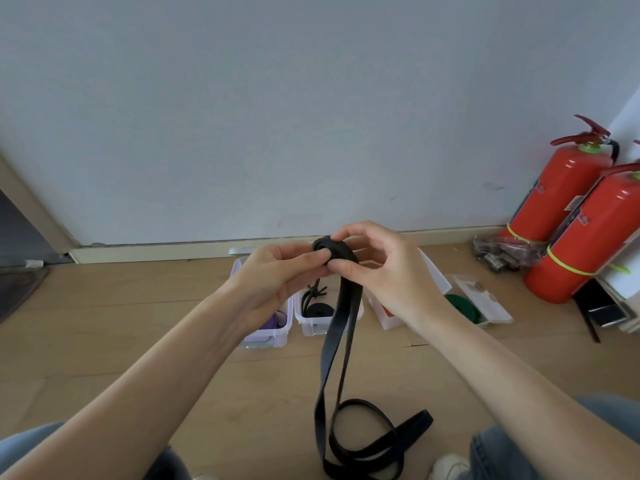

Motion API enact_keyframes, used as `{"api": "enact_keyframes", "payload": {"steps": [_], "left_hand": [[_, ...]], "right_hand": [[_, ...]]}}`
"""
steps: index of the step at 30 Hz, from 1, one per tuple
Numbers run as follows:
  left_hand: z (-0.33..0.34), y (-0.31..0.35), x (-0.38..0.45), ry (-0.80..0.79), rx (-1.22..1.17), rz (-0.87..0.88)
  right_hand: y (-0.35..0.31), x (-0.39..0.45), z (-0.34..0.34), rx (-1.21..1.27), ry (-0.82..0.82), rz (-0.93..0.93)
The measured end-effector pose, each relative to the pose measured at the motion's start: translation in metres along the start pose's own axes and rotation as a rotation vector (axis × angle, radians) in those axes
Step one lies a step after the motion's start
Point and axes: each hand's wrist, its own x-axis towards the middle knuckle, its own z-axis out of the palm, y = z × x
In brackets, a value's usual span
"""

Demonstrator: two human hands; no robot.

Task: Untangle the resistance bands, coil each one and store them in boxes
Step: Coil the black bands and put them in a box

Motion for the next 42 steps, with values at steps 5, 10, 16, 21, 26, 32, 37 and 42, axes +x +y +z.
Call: {"api": "enact_keyframes", "payload": {"steps": [5, 10, 16, 21, 26, 32, 37, 42], "left_hand": [[-0.007, 0.01, -0.005, -0.089, 0.667, -0.021], [-0.001, 0.002, -0.005, -0.024, 0.981, 0.072], [-0.005, 0.01, -0.008, 0.027, 0.357, 0.042], [0.003, 0.008, -0.005, 0.085, 0.213, 0.048], [0.002, 0.004, -0.006, 0.076, 0.564, 0.115], [-0.004, 0.004, -0.002, 0.101, 0.791, 0.092], [-0.007, 0.015, -0.007, 0.084, 0.318, 0.078], [-0.002, 0.012, -0.005, 0.141, 0.175, 0.094]], "right_hand": [[0.001, -0.002, -0.004, -0.368, -0.217, -0.142], [0.002, -0.001, -0.003, -0.519, -0.301, -0.159], [-0.005, -0.001, -0.011, 0.177, 0.0, 0.068], [-0.006, -0.003, 0.004, 0.226, 0.086, 0.059], [0.001, 0.0, 0.007, -0.266, -0.116, -0.091], [0.009, -0.001, 0.006, -0.42, -0.231, -0.123], [-0.001, 0.002, -0.003, 0.178, 0.029, 0.034], [0.002, 0.0, 0.008, 0.267, 0.142, 0.123]]}}
